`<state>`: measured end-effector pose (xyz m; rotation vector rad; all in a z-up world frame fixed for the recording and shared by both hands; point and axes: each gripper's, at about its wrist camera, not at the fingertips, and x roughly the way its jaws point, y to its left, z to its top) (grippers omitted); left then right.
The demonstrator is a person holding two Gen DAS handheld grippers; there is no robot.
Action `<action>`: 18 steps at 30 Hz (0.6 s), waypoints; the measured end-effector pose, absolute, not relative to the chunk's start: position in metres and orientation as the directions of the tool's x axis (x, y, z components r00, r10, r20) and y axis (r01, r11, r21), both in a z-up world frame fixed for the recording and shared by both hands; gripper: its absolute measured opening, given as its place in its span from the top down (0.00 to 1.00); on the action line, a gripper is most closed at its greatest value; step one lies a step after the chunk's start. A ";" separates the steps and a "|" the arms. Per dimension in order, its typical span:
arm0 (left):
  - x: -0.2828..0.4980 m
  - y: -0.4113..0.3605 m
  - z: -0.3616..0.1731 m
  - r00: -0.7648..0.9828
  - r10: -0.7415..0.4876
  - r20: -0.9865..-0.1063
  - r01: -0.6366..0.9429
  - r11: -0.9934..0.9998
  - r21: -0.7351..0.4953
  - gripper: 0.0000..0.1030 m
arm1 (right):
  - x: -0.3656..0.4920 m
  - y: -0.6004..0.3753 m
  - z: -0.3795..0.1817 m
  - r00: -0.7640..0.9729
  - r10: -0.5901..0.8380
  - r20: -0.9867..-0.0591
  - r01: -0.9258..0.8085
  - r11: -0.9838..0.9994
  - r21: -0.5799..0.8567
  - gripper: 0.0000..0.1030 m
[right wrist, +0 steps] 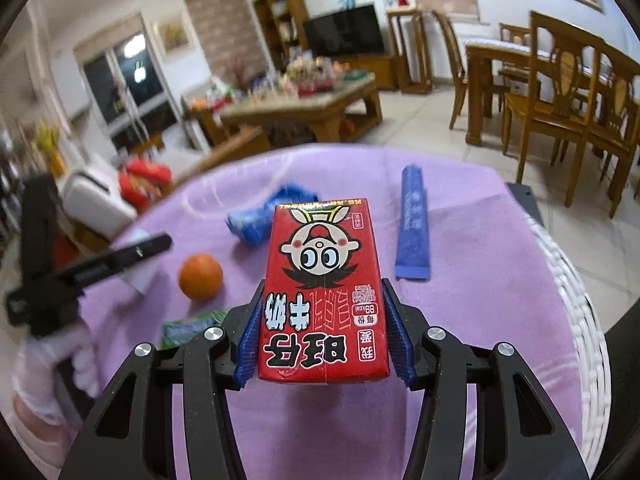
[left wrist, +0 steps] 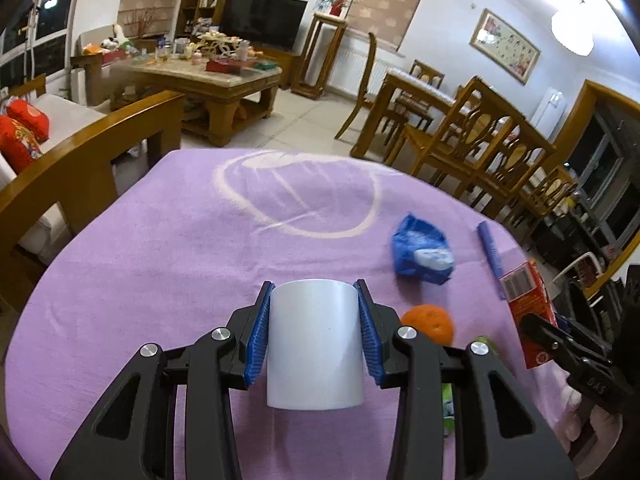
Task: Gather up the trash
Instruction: 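Grasp the white foam roll with the left tool while the right tool grasps the red milk box, then carry both items over the black bin while both tools open to drop them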
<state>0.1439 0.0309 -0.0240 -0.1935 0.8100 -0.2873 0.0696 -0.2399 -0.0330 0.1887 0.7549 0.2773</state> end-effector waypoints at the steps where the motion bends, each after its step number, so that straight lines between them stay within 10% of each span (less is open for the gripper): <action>1: 0.143 0.029 -0.021 0.658 -0.329 -0.677 0.187 0.943 -0.277 0.62 | 0.065 -0.244 -0.029 0.707 0.318 -0.631 -0.175 0.944 0.280 0.49; 18: 0.062 -0.083 0.040 0.657 -0.563 -0.501 0.484 0.825 -0.293 0.62 | -0.068 -0.389 0.026 0.882 0.295 -0.368 -0.087 0.869 0.488 0.49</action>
